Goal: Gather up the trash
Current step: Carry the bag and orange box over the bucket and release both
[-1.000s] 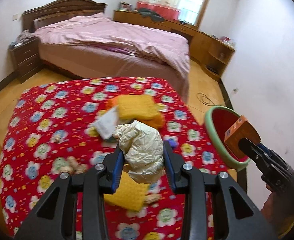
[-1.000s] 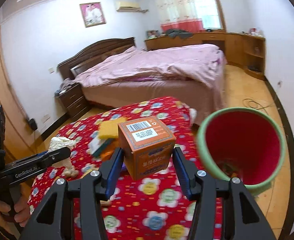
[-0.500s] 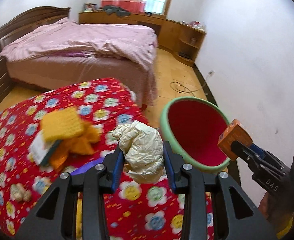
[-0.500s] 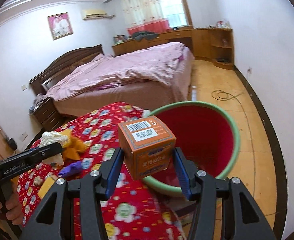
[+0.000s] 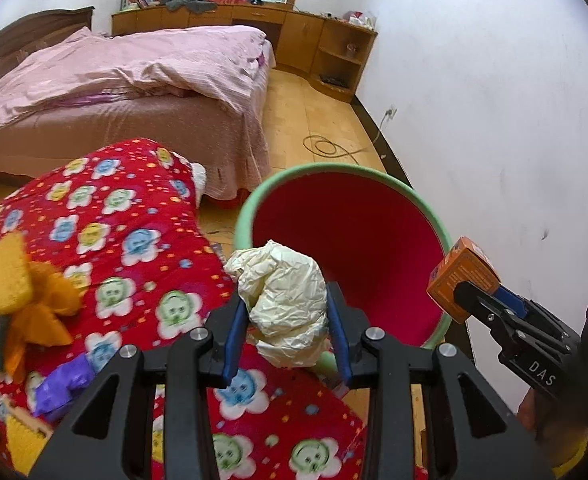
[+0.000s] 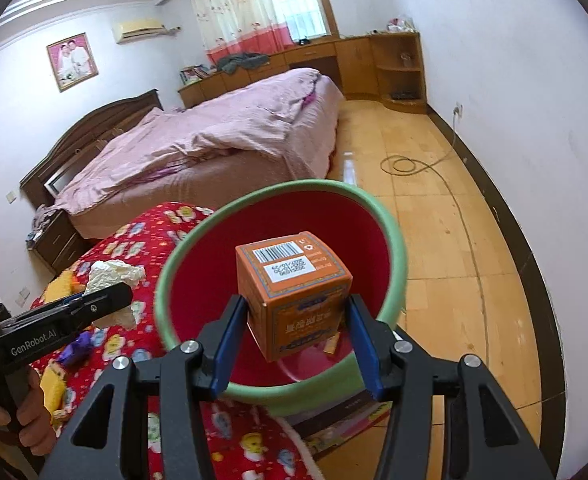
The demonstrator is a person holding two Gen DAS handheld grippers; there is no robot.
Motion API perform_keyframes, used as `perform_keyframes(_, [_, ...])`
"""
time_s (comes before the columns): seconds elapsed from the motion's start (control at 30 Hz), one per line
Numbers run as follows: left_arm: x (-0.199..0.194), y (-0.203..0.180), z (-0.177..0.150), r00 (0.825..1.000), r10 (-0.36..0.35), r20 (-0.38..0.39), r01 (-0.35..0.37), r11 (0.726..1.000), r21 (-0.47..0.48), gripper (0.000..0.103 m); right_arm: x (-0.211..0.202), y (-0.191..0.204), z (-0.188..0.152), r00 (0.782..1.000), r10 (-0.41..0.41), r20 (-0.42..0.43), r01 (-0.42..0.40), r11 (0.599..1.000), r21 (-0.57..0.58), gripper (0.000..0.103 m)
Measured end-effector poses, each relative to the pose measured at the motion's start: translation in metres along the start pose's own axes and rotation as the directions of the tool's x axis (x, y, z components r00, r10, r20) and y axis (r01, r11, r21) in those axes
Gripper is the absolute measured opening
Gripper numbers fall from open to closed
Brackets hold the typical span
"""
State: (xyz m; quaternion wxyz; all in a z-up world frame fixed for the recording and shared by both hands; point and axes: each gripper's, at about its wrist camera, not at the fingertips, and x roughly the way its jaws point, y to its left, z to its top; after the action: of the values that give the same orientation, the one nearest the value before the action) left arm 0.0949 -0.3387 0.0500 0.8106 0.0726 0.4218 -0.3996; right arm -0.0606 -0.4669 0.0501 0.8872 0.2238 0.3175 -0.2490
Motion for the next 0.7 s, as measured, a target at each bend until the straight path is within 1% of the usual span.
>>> perform_keyframes(0.17, [0.02, -0.006, 0.002, 1.0, -0.012, -0.026, 0.012, 1.0, 0.015, 0.038, 0.014, -0.011, -0.001, 1.0, -0.018, -0.02, 0.019, 1.0, 0.013, 0.054])
perform_keyframes(0.3, [0.027, -0.009, 0.001, 1.0, -0.016, -0.027, 0.017, 0.999, 0.031, 0.038, 0.022, -0.017, -0.002, 0.999, -0.022, -0.032, 0.022, 1.0, 0.021, 0.055])
perform_keyframes(0.37, [0.027, -0.011, 0.0, 1.0, -0.017, -0.022, 0.018, 0.999, 0.045, 0.041, 0.024, -0.017, -0.002, 0.999, -0.021, -0.033, 0.022, 0.999, 0.025, 0.055])
perform_keyframes(0.43, [0.027, -0.014, 0.0, 1.0, -0.013, -0.019, 0.014, 0.998, 0.058, 0.048, 0.025, -0.018, -0.002, 0.999, -0.023, -0.031, 0.024, 0.999, 0.025, 0.055])
perform_keyframes(0.53, [0.026, -0.017, 0.001, 1.0, -0.017, -0.013, 0.018, 0.997, 0.069, 0.055, 0.025, -0.019, -0.001, 0.999, -0.019, -0.025, 0.02, 0.999, 0.029, 0.055])
perform_keyframes(0.63, [0.024, -0.017, 0.001, 1.0, -0.024, -0.006, 0.024, 0.997, 0.07, 0.058, 0.022, -0.02, -0.001, 1.0, -0.017, -0.022, 0.018, 0.999, 0.035, 0.056])
perform_keyframes(0.7, [0.022, -0.017, 0.002, 1.0, -0.021, -0.001, 0.021, 0.997, 0.07, 0.059, 0.019, -0.019, -0.001, 1.0, -0.017, -0.02, 0.017, 0.999, 0.036, 0.058])
